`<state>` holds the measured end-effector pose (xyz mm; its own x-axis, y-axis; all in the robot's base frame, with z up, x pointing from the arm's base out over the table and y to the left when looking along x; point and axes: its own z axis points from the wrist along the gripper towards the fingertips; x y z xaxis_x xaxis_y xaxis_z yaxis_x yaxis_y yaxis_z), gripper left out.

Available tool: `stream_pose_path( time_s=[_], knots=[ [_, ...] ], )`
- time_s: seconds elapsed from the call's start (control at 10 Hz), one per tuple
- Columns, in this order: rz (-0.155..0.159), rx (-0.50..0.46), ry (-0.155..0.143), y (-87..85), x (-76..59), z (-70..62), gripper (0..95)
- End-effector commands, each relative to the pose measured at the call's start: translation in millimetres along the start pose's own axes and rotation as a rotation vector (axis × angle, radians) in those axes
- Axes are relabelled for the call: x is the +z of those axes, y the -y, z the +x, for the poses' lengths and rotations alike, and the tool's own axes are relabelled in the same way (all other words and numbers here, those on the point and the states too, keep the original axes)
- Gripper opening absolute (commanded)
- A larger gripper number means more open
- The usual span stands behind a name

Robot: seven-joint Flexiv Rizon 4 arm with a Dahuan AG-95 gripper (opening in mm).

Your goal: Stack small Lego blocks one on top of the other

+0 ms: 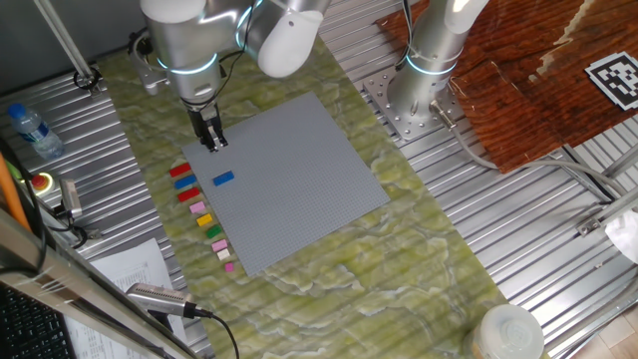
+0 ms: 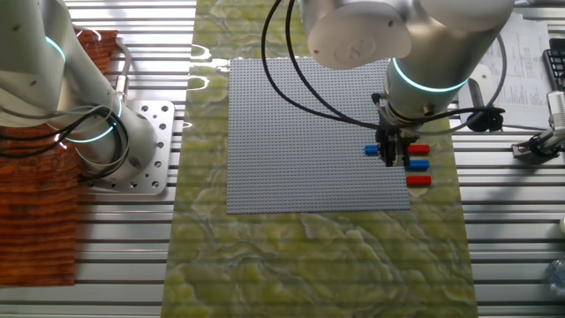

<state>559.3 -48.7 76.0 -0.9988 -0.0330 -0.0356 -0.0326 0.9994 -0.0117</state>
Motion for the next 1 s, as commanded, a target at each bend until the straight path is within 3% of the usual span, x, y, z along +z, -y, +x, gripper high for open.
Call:
stream_pose_path(
  time_s=[0.1,1.0],
  knots=[
    [0.0,0.001,-0.001,0.1,-0.3,0.1,0.0],
    [0.006,0.003,0.0,0.2,-0.1,0.0,0.0]
  ],
)
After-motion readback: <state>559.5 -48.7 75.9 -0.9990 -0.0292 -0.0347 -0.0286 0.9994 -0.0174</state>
